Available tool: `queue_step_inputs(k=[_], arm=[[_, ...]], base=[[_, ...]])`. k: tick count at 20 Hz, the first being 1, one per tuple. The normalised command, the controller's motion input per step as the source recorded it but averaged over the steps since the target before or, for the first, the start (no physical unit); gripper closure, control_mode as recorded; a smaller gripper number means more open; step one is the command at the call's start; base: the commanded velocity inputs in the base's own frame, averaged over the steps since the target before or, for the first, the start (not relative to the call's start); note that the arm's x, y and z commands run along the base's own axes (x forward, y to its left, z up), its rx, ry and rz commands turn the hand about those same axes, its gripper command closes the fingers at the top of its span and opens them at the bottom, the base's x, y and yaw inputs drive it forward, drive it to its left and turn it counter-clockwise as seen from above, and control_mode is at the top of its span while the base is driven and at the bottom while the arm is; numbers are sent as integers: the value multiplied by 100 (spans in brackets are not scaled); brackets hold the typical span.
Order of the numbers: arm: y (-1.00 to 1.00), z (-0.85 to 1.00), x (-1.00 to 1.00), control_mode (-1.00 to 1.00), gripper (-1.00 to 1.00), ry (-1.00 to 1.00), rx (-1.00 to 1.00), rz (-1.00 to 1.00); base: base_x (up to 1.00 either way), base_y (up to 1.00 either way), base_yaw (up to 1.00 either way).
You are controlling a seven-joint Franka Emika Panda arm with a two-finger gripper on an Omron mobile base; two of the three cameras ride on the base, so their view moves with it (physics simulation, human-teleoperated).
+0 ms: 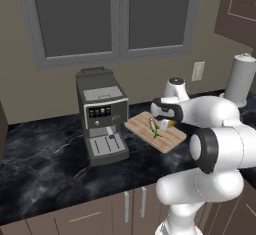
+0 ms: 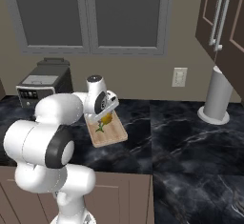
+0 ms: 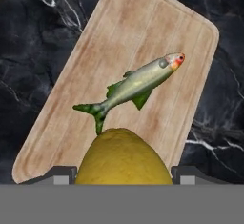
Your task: Retrieve a lemon from the fridge and place it on the cutting board with the fish.
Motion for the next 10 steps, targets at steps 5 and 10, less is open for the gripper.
queue_step_inputs(k=[5, 10], arm=[[2, -27, 11, -100, 100, 0, 0, 9], [0, -22, 8, -100, 100, 0, 0, 7]], base=[[0, 0, 0], [0, 0, 0]])
